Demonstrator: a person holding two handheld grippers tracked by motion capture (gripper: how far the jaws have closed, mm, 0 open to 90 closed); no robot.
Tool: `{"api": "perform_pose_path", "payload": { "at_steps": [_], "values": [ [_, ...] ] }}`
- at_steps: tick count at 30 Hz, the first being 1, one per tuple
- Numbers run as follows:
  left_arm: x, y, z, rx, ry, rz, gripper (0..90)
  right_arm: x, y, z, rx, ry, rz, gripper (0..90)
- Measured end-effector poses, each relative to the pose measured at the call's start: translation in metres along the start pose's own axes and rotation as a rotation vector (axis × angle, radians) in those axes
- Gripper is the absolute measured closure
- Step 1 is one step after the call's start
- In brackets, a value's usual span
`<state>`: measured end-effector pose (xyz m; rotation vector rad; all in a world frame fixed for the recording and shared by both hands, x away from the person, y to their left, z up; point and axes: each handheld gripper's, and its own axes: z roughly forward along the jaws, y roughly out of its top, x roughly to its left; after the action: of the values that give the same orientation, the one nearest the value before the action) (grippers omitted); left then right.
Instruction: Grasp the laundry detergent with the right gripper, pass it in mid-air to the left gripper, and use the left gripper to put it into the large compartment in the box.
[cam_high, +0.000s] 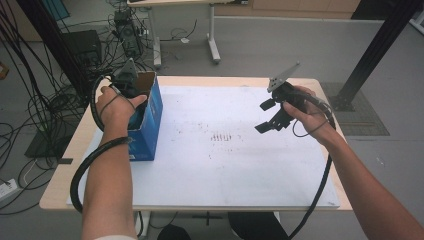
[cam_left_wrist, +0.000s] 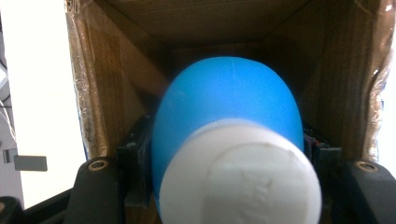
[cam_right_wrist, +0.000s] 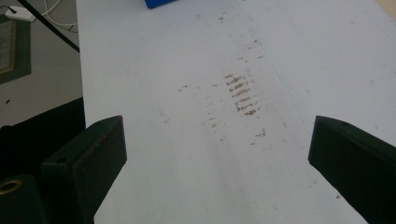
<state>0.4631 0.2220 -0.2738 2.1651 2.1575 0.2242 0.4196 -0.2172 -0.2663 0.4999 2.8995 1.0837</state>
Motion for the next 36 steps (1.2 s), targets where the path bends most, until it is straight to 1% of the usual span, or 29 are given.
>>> {"api": "perform_pose_path", "payload": {
  "at_steps": [3,11,20,36],
  "values": [
    [0.0003,-0.0004,0.0,0.002,-0.001,-0.003,36.1,0.0002,0.0004,0.0005,-0.001,0.001,-0.001,4.2],
    [-0.0008,0.0,-0.0002,0.001,-0.003,0.004,36.1,0.0005,0.0009,0.0013,0.004,0.004,-0.005,4.2],
    [-0.0002,-0.0008,-0.0008,-0.004,-0.009,-0.004,36.0,0.0003,0.0007,0.0003,0.004,0.004,-0.001,4.2],
    [-0.0004,-0.0006,-0.0006,-0.001,-0.005,-0.003,35.9,-0.0002,0.0015,0.0002,0.007,0.009,-0.002,4.2]
  ]
}}
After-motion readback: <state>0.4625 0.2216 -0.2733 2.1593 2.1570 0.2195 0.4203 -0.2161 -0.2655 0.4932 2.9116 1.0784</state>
